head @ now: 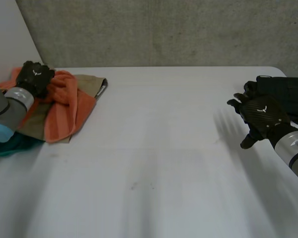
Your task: Fold the laundry.
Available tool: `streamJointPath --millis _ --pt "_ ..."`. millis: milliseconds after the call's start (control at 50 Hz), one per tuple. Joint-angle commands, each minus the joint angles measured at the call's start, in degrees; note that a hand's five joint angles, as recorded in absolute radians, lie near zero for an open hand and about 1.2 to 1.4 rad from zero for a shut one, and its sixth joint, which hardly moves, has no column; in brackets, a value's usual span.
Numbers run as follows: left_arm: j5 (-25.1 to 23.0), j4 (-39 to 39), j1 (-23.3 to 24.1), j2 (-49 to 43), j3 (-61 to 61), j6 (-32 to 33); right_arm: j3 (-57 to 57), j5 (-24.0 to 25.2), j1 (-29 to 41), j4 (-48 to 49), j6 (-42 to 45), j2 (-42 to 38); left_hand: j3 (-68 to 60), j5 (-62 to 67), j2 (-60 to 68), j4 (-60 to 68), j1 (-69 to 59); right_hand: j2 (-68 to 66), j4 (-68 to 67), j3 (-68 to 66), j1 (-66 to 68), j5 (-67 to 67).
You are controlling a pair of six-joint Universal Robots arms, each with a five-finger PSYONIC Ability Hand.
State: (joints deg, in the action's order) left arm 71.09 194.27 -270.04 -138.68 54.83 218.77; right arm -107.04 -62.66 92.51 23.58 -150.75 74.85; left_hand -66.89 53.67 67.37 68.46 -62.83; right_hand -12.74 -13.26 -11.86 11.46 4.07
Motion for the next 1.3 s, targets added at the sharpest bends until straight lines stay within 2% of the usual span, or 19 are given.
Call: streamJointPath --millis 20,40,140,200,300,340,380,460,600,700,820,840,940,1120,1140,1200,1220,1240,1300 --pt "1.2 0.0 6.0 11.0 6.2 -8.3 0.2 -0.4 -0.1 0.1 -0.3 1.2 -13.1 16.3 12.6 11.5 -17.2 2.7 3.3 1.9 -1.5 -4.1" --pt "1.1 0.0 8.4 14.8 8.9 -13.1 0.3 -0.7 -0.1 0.1 -0.3 1.4 -13.1 16.3 12.6 11.5 -17.2 2.7 3.3 1.9 -1.5 -4.1" --pt "0.3 1.0 17.4 24.5 17.8 -26.3 1.1 -3.4 -0.1 0.1 -0.9 2.3 -13.1 16.3 12.6 11.5 -17.2 2.7 3.3 1.9 -1.5 -4.1" --pt "0.2 1.8 23.6 26.4 22.4 -31.0 1.4 -6.3 -0.1 0.0 -1.0 2.6 -13.1 16.3 12.6 11.5 -17.2 2.7 3.3 1.9 -1.5 -4.1" --pt "-3.5 2.0 35.3 22.6 26.6 -31.5 1.7 -8.3 0.1 0.0 -0.9 3.2 -13.1 16.3 12.6 11.5 -17.2 2.7 3.3 1.9 -1.5 -4.1" --pt "-4.1 1.2 38.0 21.2 25.9 -30.3 2.0 -8.4 0.2 -0.1 -0.9 3.2 37.4 -34.2 -37.9 -39.0 33.4 2.7 3.3 1.9 -1.5 -4.1" --pt "-4.1 0.8 37.8 21.0 25.8 -29.2 2.4 -8.4 0.2 -0.5 -0.9 3.2 46.9 -43.7 -47.4 -48.5 42.8 2.7 3.3 1.9 -1.5 -4.1" --pt "-4.0 -1.4 36.7 22.7 25.9 -27.1 3.4 -8.2 0.4 -1.3 -0.9 3.2 50.9 -47.7 -51.4 -52.5 46.9 2.7 3.3 1.9 -1.5 -4.1" --pt "-1.1 -4.6 29.8 31.9 26.6 -27.4 6.6 -7.6 3.8 -6.4 -1.0 3.0 50.3 -47.1 -50.8 -51.9 46.2 2.7 3.3 1.9 -1.5 -4.1" --pt "6.7 -6.5 26.9 33.1 28.3 -26.4 13.4 -7.6 9.3 -20.6 -2.6 2.1 49.8 -46.6 -50.3 -51.4 45.7 2.7 3.3 1.9 -1.5 -4.1" --pt "11.1 -12.1 26.7 29.8 32.1 -21.7 22.2 -7.0 10.8 -37.2 -5.0 -4.9 46.3 -43.0 -46.7 -47.8 42.2 2.7 3.3 1.9 -1.5 -4.1" --pt "11.4 -12.6 26.8 29.1 32.5 -20.3 24.0 -7.0 11.0 -39.7 -5.3 -6.9 45.6 -42.4 -46.1 -47.2 41.5 -1.5 -1.0 -2.4 2.8 0.2" --pt "11.8 -13.3 26.5 23.5 35.6 -12.0 26.7 -7.1 12.9 -40.5 -5.3 -11.5 45.6 -42.3 -46.0 -47.1 41.5 -4.2 -3.7 -5.1 5.5 2.9" --pt "13.6 -9.1 26.6 16.6 35.5 -9.5 25.7 -7.6 13.5 -35.9 -4.8 -16.8 39.9 -36.7 -40.4 -41.4 35.8 -5.7 -5.2 -6.6 7.0 4.4" --pt "13.8 -8.4 26.6 16.3 35.4 -9.5 25.4 -7.7 13.5 -35.0 -4.8 -17.1 36.2 -33.0 -36.7 -37.8 32.1 -7.6 -7.1 -8.5 8.9 6.3" --pt "14.3 -6.2 26.6 15.9 34.9 -9.5 24.6 -7.8 13.6 -31.3 -5.0 -17.6 6.0 -2.8 -6.5 -7.5 1.9 -34.2 -33.7 -35.1 35.5 32.9" --pt "14.5 -5.7 26.6 16.1 34.7 -9.5 24.3 -7.8 13.6 -29.5 -5.4 -17.5 -7.3 10.5 6.8 5.7 -11.3 -61.5 -61.0 -62.4 62.8 60.2" --pt "15.1 -4.9 26.6 16.5 34.3 -9.5 24.3 -7.9 13.5 -28.7 -5.6 -17.1 -13.1 16.3 12.6 11.5 -17.1 -67.2 -66.7 -68.1 68.5 65.9" --pt "16.7 -4.9 27.4 18.3 34.0 -9.5 23.5 -8.2 13.1 -26.0 -5.7 -16.6 -13.1 16.3 12.6 11.5 -17.2 -67.3 -66.7 -68.1 68.5 65.9"
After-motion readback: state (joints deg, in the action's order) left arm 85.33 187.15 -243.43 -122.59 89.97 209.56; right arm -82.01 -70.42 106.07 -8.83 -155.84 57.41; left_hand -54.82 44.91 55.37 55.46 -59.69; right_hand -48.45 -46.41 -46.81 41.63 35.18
